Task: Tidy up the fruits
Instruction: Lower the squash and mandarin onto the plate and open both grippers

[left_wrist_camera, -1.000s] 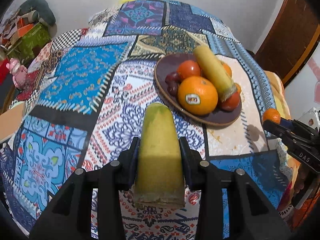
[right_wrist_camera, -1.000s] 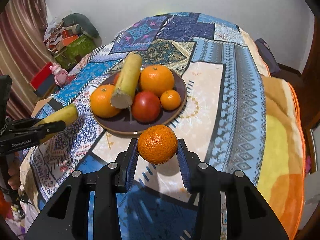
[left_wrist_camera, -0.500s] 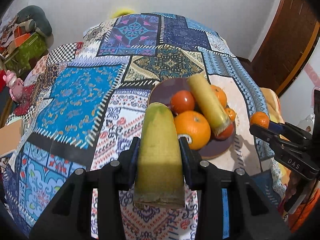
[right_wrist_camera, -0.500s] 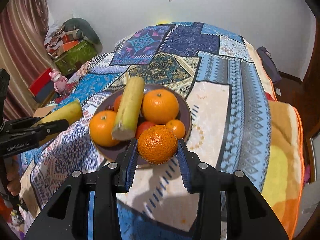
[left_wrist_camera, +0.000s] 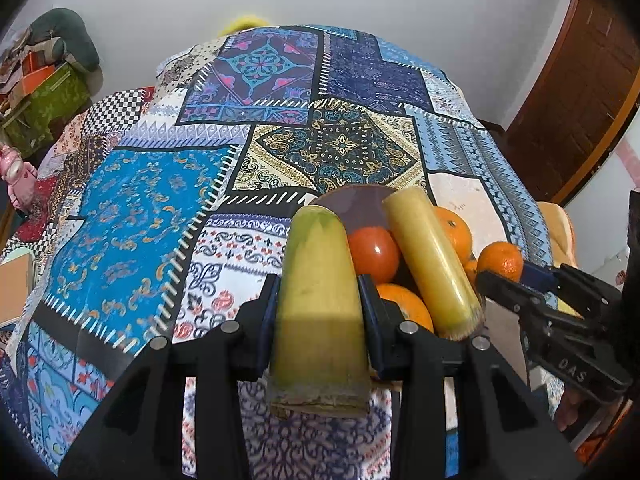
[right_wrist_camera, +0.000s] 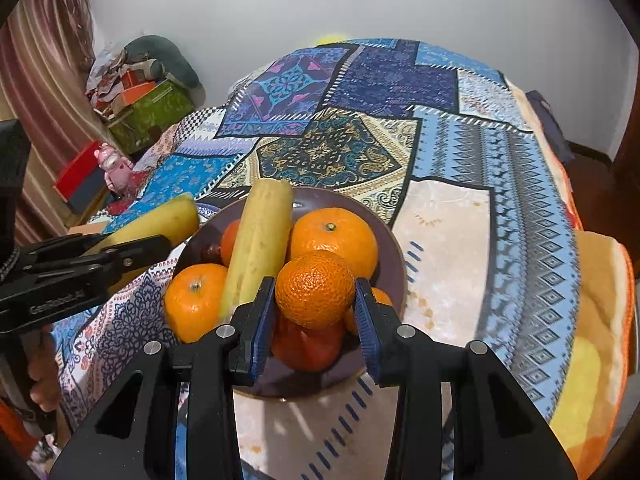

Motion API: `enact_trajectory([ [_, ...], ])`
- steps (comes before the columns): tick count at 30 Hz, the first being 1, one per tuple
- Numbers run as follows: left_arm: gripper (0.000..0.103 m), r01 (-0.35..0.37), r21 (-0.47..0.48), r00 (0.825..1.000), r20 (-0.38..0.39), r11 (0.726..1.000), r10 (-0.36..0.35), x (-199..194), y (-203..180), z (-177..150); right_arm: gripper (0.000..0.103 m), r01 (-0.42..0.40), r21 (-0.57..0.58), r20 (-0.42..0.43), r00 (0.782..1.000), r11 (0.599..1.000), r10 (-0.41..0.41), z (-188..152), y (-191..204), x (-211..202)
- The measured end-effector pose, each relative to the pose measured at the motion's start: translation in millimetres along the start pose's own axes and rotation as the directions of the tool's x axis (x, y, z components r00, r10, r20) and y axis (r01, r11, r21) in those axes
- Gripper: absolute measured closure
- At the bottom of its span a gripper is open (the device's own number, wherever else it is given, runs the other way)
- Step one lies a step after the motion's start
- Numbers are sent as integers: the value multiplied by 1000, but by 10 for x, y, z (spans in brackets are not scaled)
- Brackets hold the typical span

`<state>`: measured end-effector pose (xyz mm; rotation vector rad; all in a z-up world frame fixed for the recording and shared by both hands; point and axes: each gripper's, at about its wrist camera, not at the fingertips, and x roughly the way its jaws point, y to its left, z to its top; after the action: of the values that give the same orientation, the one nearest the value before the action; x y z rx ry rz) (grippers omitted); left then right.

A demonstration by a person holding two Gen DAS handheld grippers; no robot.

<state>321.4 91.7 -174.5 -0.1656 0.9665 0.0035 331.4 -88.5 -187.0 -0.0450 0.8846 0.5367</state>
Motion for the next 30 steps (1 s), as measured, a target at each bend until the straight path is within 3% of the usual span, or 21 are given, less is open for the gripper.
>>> enact_trajectory([
  [16,65,16,-11,999,-29,1000,-16,439,-44,242,67,25,-33,7,1000,999,-25,38,13,99],
  [24,64,16,-14,1000,-25,1000,-16,451,-22,235,65,18,-28,-8,1000,999,-18,9,-22,135],
  [30,64,-23,-5,999,-41,1000,23,466,16,212,54,38,-26,0,999,999,-38,-3,-47,101],
])
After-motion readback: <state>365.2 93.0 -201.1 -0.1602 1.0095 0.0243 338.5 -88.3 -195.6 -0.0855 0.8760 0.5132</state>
